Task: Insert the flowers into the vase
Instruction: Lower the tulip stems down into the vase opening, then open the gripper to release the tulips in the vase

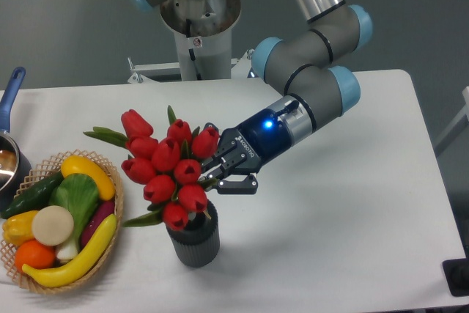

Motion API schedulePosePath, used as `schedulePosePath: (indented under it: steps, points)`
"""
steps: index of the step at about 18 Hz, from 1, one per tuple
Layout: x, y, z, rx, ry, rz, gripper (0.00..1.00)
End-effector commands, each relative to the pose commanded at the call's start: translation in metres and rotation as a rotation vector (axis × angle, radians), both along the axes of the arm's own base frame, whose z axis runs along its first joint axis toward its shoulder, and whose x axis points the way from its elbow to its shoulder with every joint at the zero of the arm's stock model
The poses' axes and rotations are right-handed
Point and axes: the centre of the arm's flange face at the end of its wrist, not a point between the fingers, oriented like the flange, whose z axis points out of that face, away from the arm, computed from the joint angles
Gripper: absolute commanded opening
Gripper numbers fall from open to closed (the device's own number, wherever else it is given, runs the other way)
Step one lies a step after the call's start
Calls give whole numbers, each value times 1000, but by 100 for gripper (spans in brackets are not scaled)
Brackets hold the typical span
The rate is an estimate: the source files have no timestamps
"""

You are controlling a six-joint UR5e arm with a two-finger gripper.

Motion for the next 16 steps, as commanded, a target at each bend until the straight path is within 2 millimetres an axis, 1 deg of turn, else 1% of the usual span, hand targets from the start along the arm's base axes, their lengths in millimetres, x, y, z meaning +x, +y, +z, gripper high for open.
schedulePosePath:
  steps: [2,5,9,16]
  points:
    - [1,-1,-9,-9,-16,0,22]
    - [0,0,-28,-26,-43,0,23]
    - [4,-2,-57,2,2,2,23]
    - [2,-3,-75,-21,5,7,23]
